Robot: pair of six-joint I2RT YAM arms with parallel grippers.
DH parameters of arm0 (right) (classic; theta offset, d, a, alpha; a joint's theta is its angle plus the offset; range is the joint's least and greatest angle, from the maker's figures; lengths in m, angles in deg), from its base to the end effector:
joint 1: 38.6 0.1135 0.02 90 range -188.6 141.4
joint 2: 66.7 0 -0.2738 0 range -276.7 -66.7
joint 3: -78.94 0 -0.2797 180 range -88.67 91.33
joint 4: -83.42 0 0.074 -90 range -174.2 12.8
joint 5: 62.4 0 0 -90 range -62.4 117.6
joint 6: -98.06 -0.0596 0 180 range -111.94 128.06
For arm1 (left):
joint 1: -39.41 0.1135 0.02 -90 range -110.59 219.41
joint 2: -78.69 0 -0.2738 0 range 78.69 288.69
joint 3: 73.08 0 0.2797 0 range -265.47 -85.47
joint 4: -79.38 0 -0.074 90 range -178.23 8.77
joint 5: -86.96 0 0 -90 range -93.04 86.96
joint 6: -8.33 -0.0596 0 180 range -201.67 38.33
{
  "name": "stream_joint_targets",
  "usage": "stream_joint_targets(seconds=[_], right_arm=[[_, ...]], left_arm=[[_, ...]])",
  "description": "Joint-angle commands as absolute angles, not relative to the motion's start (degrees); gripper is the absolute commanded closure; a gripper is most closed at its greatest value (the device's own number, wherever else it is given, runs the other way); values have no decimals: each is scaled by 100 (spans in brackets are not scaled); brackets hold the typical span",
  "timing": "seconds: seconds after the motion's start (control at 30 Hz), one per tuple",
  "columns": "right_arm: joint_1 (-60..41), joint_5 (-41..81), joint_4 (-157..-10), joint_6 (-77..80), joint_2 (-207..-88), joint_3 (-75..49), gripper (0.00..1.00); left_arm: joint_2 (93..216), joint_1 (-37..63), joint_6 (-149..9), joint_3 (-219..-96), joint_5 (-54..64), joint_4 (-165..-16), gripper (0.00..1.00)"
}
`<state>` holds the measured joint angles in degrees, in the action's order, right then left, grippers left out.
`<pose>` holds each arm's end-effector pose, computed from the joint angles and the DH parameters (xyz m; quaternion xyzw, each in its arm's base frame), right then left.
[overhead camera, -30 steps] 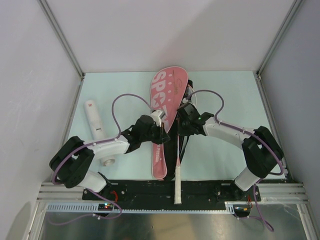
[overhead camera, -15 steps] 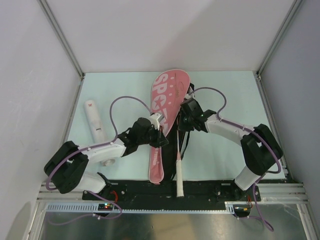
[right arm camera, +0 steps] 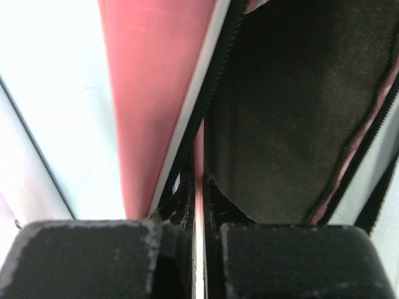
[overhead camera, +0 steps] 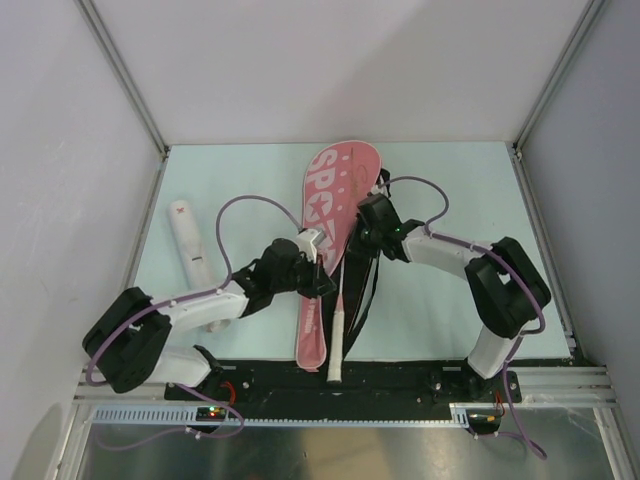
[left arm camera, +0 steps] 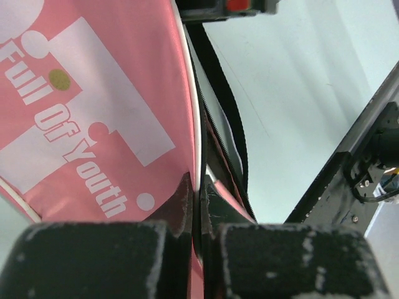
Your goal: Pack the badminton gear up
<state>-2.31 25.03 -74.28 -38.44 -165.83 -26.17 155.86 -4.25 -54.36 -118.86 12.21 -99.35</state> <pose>0.3292 0.2450 0.1721 0.0744 0.9258 0.2604 0.2639 0.2125 -0.2244 0.1638 0.1867 0.8518 -0.3708 0.3196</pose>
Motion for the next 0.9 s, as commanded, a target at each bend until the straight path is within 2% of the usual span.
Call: stream_joint_targets(seconds=[0.0,0.47,0.87], right_arm=[[-311,2745,-8581,-4469,-16762,-2279,100],[-476,3269,-9394,-5159,-17135,-2271,100],[-166,3900,-9567,-5503,-17486,-2282,100]], left_arm=[[15104,-547,-5061,-11729,1700,-10135,100],[14519,-565,-4384,-11269,1605,-10150,100],[14128,-564,-3925,-11206,1255,-10162,100]])
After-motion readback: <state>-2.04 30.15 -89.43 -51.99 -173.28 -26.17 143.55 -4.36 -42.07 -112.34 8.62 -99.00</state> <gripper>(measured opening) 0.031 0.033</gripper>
